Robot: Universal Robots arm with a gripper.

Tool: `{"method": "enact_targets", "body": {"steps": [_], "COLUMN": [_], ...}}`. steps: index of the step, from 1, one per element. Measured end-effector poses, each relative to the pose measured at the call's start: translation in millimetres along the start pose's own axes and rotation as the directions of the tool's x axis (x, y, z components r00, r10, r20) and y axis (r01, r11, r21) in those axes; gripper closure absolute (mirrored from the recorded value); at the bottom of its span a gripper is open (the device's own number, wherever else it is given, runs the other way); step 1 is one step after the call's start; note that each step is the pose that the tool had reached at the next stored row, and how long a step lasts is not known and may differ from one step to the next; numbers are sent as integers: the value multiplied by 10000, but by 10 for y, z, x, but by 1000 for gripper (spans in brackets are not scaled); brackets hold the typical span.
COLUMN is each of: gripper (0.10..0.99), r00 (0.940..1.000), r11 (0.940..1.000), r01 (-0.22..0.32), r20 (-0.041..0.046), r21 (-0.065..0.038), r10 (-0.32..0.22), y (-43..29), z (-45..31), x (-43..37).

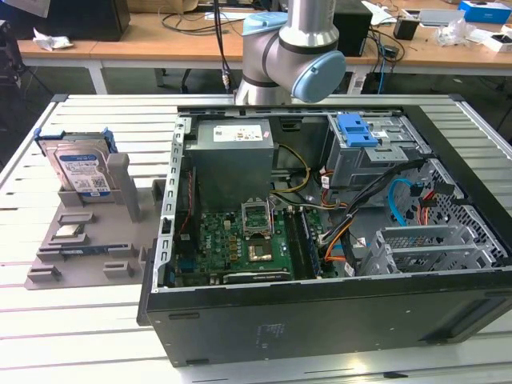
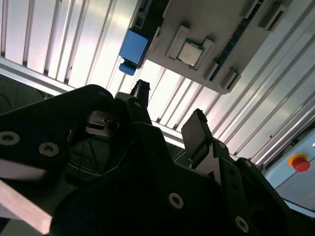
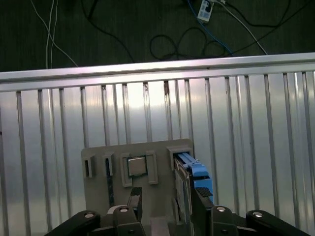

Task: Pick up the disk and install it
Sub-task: 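Pick up the disk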

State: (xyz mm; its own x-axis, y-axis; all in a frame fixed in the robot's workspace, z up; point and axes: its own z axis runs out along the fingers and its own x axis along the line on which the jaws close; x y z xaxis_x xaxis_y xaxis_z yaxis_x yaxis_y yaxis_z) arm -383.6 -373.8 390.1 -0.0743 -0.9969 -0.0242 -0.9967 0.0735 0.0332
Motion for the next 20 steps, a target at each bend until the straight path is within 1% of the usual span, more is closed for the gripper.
{"method": "enact_targets", "body": {"steps": [4, 7, 8, 10, 14, 16, 18, 20], "gripper": [545, 545, 545, 545, 545, 545, 545, 545], "r00": [10000, 10000, 10000, 10000, 9999, 9999, 9999, 9999], "r11": [10000, 10000, 10000, 10000, 9999, 9999, 9999, 9999], "r01": [1, 10, 34, 57, 115, 132, 150, 158], "r20": [0, 0, -1, -2, -4, -10, -25, -41], "r21": [0, 0, 0, -1, -4, -3, -1, -2], "r10": [-1, -10, -34, -57, -115, -132, -150, -158], "y": [0, -7, -16, -25, -55, -65, -76, -79], "z": [0, 1, 2, 3, 9, 14, 38, 65], "x": [-12, -60, -94, -135, -272, -305, -343, -358]}}
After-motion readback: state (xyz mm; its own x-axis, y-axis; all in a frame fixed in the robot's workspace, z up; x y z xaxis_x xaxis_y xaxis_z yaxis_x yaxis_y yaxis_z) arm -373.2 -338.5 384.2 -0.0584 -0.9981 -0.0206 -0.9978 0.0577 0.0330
